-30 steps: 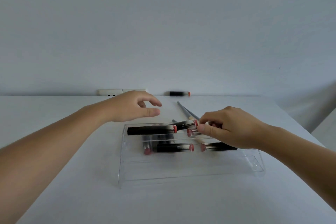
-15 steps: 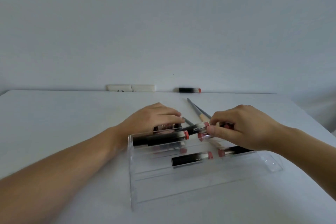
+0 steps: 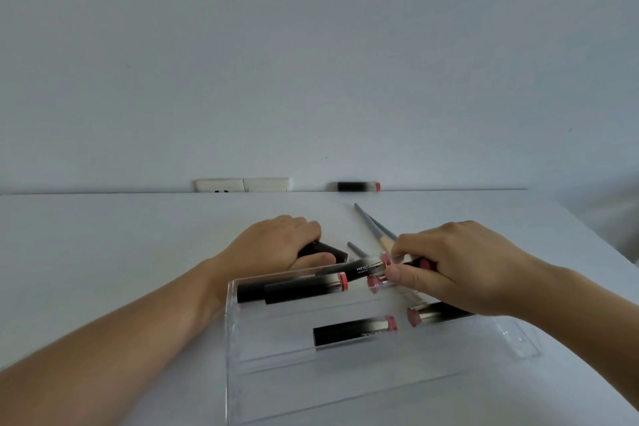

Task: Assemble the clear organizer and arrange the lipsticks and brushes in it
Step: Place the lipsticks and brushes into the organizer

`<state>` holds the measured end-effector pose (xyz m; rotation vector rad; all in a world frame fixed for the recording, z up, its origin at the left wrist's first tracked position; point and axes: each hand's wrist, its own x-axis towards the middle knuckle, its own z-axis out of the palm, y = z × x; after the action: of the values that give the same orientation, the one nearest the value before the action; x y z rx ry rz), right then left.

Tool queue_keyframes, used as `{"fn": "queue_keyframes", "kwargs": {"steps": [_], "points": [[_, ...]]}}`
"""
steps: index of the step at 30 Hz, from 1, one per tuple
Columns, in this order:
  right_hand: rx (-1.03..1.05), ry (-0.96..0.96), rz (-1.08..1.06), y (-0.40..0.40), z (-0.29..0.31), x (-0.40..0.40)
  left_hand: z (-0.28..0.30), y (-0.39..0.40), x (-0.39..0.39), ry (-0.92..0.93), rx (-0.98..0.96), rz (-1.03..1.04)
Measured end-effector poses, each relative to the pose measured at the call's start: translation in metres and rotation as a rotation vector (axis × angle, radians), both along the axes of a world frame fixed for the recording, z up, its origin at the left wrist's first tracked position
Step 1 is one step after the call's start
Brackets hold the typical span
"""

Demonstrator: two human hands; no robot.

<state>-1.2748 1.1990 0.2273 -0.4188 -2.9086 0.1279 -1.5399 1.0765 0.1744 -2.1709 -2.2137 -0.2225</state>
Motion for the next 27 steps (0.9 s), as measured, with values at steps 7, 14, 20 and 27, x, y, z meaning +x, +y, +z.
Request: {"fn": "queue_keyframes", "kwargs": {"steps": [7,14,20,27], "points": [[0.009,-0.014,-0.03,0.009,-0.002,-0.003,-0.003,0.003,-0.009,-0.036,0.164,0.087],[-0.012,0.015,-0.044,0.018,-0.005,-0.003,-0.007,0.01,-0.022,0.0,0.225,0.106],[0.0,-0.046,-0.097,0.023,0.002,-0.002,-0.009,0.016,-0.04,-0.022,0.243,0.198],[-0.23,0.055,-0.206,0.049,0.028,-0.01,-0.014,0.017,-0.043,-0.084,0.293,0.241]]}}
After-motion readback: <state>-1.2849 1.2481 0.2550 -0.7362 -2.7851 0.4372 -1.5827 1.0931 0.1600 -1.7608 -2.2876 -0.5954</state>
